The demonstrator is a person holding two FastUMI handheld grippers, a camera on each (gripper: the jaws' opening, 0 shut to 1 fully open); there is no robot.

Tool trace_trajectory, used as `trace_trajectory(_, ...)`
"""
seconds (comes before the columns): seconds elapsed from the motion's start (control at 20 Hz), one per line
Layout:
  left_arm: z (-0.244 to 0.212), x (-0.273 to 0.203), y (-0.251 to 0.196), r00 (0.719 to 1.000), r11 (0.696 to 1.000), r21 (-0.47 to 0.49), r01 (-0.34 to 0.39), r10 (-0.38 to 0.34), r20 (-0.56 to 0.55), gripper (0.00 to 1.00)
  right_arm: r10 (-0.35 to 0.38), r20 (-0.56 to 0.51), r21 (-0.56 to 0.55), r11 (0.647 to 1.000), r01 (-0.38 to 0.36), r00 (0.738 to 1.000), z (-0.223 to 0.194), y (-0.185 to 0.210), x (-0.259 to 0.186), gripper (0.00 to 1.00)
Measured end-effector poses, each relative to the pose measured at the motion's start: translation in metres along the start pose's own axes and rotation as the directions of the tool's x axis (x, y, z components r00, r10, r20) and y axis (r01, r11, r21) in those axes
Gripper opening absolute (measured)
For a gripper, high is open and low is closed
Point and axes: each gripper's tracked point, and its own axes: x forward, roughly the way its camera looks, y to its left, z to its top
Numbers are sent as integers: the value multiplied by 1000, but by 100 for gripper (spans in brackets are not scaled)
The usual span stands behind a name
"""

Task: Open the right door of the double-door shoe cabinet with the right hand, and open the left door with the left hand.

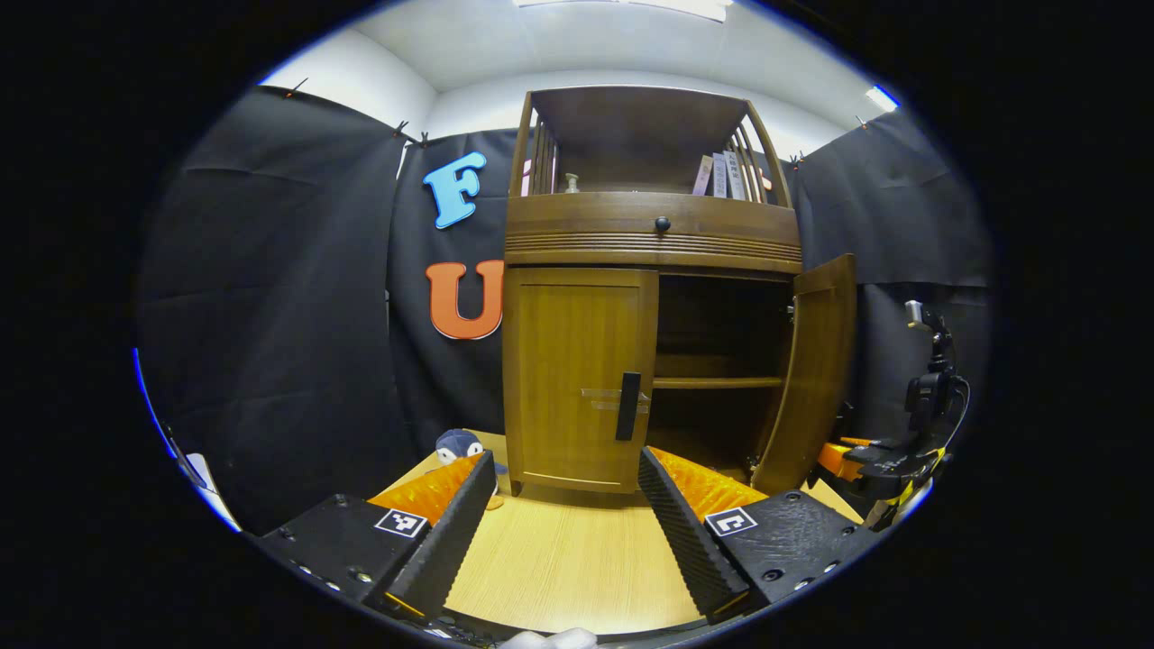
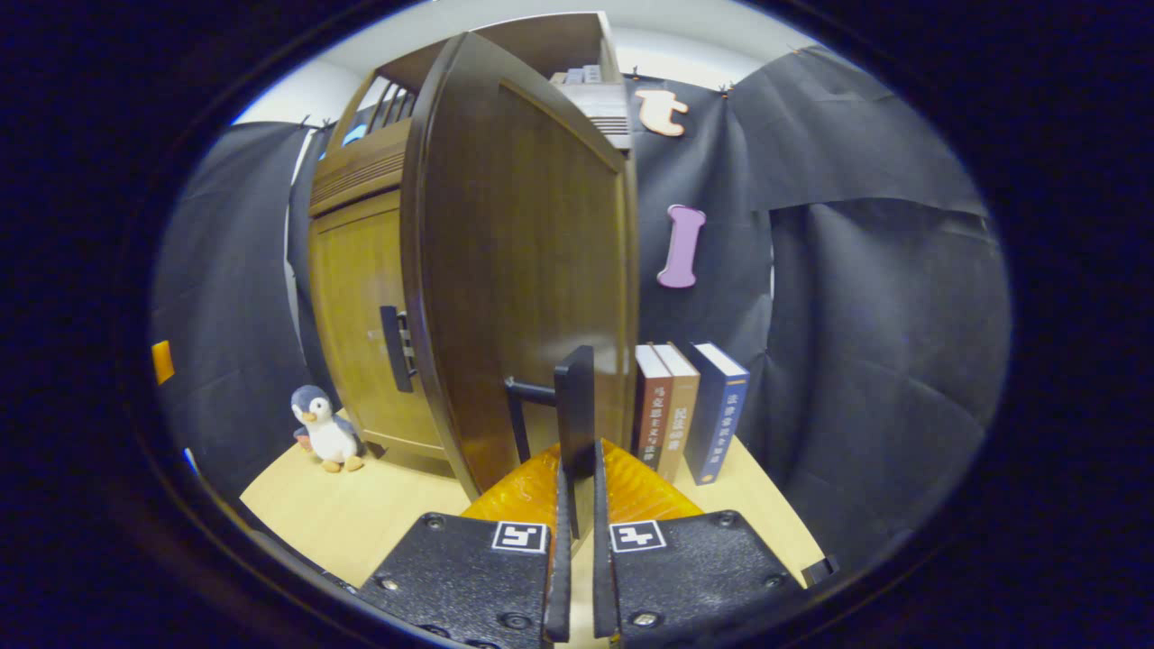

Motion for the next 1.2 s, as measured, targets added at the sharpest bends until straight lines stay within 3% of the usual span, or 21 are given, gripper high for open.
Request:
trace_trajectory(0.05, 1, -2, -4, 1000, 1000, 4, 2, -2, 1, 95, -7, 1, -2, 1000, 7, 1000, 0, -11, 0, 11)
trace_trajectory(0.2, 1, -8, -21, 1000, 1000, 15, 12, -12, -2, 95, 9, 2, -20, 1000, -9, 1000, 1, -28, -2, 5)
trace_trajectory(0.25, 1, -11, -25, 1000, 1000, 20, 13, -13, -4, 100, 15, 0, -27, 1000, -15, 1000, 2, -34, -2, 5)
trace_trajectory(0.3, 1, -14, -30, 1000, 1000, 23, 14, -14, -5, 95, 17, -2, -29, 999, -17, 1000, 2, -40, -2, 5)
trace_trajectory(0.45, 6, -25, -41, 1000, 1000, 27, 4, -4, 3, 95, 21, -3, -40, 999, -21, 1000, 5, -63, 0, 5)
trace_trajectory(0.7, 10, -47, -54, 999, 999, 25, -43, 42, 8, 95, 89, -12, -31, 996, -89, 996, 8, -88, 4, 4)
trace_trajectory(1.0, 16, -81, -56, 991, 990, 36, -137, 137, 6, 95, 172, -20, -41, 984, -173, 985, 11, -98, 8, 4)
trace_trajectory(1.2, 22, -94, -54, 986, 985, 50, -164, 163, 23, 94, 235, -32, -59, 970, -236, 972, 12, -101, 9, 4)
